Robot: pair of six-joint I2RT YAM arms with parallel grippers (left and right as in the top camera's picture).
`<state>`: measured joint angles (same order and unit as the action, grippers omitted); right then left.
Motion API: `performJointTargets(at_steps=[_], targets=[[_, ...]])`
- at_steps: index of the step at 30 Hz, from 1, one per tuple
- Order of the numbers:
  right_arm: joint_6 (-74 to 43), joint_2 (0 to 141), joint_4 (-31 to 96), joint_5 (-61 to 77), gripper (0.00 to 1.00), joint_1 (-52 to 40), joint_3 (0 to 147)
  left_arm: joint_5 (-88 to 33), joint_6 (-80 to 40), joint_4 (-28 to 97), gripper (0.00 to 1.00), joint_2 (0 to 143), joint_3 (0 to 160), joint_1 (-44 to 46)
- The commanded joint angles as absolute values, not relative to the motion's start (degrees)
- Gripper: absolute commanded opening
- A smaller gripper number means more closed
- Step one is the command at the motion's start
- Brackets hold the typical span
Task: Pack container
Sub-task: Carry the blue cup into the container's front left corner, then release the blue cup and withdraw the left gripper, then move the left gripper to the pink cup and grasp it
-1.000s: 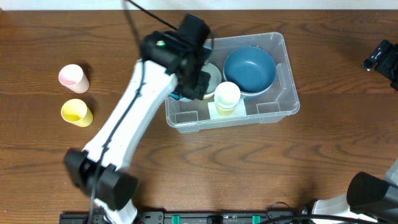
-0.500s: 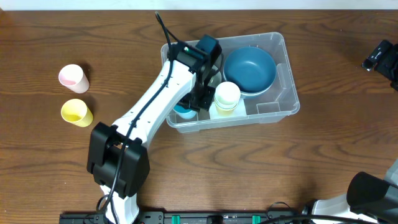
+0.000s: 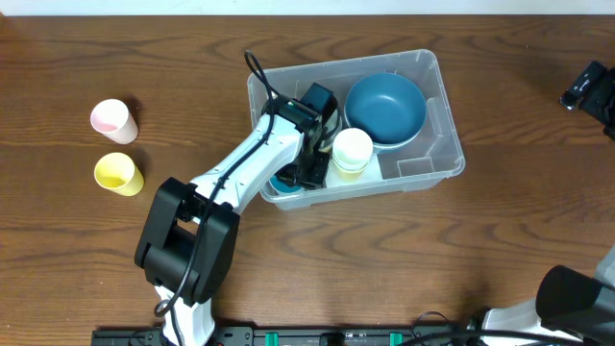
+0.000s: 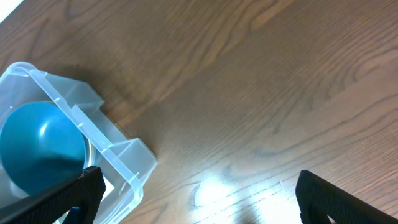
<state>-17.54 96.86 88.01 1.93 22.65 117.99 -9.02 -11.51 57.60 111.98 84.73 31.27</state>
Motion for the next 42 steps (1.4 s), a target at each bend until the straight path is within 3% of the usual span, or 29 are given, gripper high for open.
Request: performJointTargets(at_steps=[1, 13, 23, 33, 42], targets=[[-17.1, 96.7, 88.1, 2.2, 0.99, 22.7, 118.1, -9.8, -11.9, 57.5, 0.59, 112.3, 84.4, 31.2], [-17.1, 96.7, 88.1, 2.2, 0.99, 22.7, 118.1, -9.0, -9.9, 65.6, 0.71, 106.0, 100.7, 27.9], [-17.1, 96.7, 88.1, 2.2, 0.99, 22.7, 118.1, 6.3, -12.2, 73.1, 0.76, 95.3, 108.0, 17.1], [-17.1, 96.7, 88.1, 2.2, 0.99, 22.7, 118.1, 9.7, -12.8, 59.5, 0.97, 99.8, 107.0, -5.8], [-17.1, 96.7, 88.1, 2.2, 0.99, 22.7, 118.1, 9.7, -11.6, 51.8, 1.0, 110.2, 107.0, -15.4]])
